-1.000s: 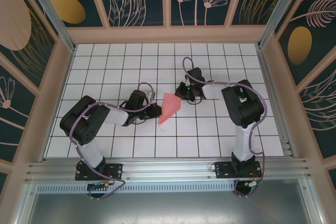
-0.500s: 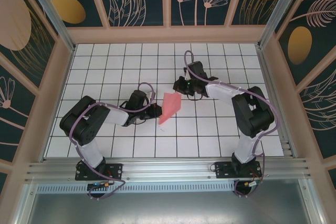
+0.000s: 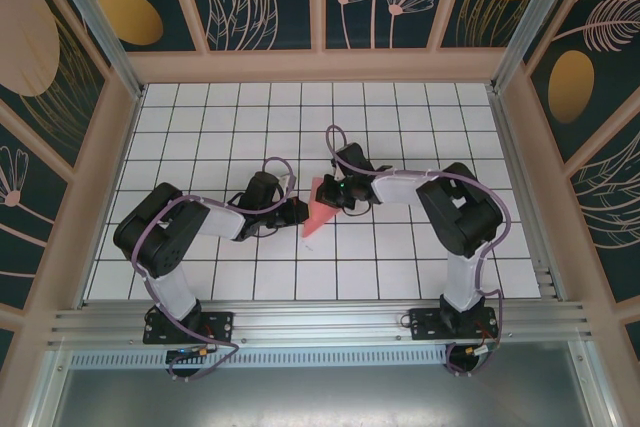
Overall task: Fold a paper plane with a square sheet of paper (pick it up from the middle)
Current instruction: Fourth fold the wing at the center of the table.
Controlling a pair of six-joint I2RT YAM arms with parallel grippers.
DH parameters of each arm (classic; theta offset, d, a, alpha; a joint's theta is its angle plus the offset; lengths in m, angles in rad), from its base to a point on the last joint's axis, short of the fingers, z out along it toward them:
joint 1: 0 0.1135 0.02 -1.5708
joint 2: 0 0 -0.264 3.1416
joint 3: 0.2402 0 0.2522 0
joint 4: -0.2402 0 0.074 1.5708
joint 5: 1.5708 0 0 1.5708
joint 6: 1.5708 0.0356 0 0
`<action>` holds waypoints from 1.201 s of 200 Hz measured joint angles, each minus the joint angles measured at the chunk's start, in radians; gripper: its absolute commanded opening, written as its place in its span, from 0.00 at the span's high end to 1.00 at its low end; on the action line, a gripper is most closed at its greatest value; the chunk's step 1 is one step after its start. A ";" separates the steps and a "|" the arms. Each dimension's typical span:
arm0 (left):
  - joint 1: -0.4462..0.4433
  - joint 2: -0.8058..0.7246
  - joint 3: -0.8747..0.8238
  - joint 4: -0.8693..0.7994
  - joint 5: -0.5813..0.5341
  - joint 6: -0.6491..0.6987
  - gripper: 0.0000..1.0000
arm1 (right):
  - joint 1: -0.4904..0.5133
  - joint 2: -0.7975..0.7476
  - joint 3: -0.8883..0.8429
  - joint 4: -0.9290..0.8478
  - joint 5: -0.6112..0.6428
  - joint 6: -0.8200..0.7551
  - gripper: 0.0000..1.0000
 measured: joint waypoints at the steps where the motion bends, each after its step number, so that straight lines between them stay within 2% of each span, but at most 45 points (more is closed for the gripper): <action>1: 0.000 0.000 0.000 0.000 0.000 0.000 0.91 | 0.000 0.001 0.000 0.000 0.000 0.000 0.94; 62: -0.003 -0.004 0.000 0.000 -0.003 0.000 0.86 | 0.000 0.025 -0.011 0.032 0.000 -0.001 0.95; 71: -0.004 -0.005 0.000 0.000 -0.003 0.000 0.81 | 0.000 0.025 -0.012 0.036 0.000 -0.003 0.95; 123: -0.021 -0.038 -0.004 -0.017 -0.021 -0.008 0.69 | 0.000 0.022 -0.037 0.081 -0.001 -0.012 0.96; 160: -0.026 -0.101 -0.033 -0.089 -0.034 -0.010 0.69 | 0.000 0.019 -0.043 0.094 -0.002 -0.012 0.96; 177: -0.026 -0.132 -0.053 -0.124 -0.033 -0.016 0.76 | 0.000 0.019 -0.043 0.094 -0.001 -0.012 0.96; 197: -0.026 -0.166 -0.087 -0.143 -0.029 -0.026 0.78 | 0.000 0.019 -0.043 0.094 -0.001 -0.012 0.96; 240: -0.028 -0.195 -0.114 -0.158 -0.002 -0.042 0.78 | 0.000 0.019 -0.043 0.094 -0.001 -0.012 0.96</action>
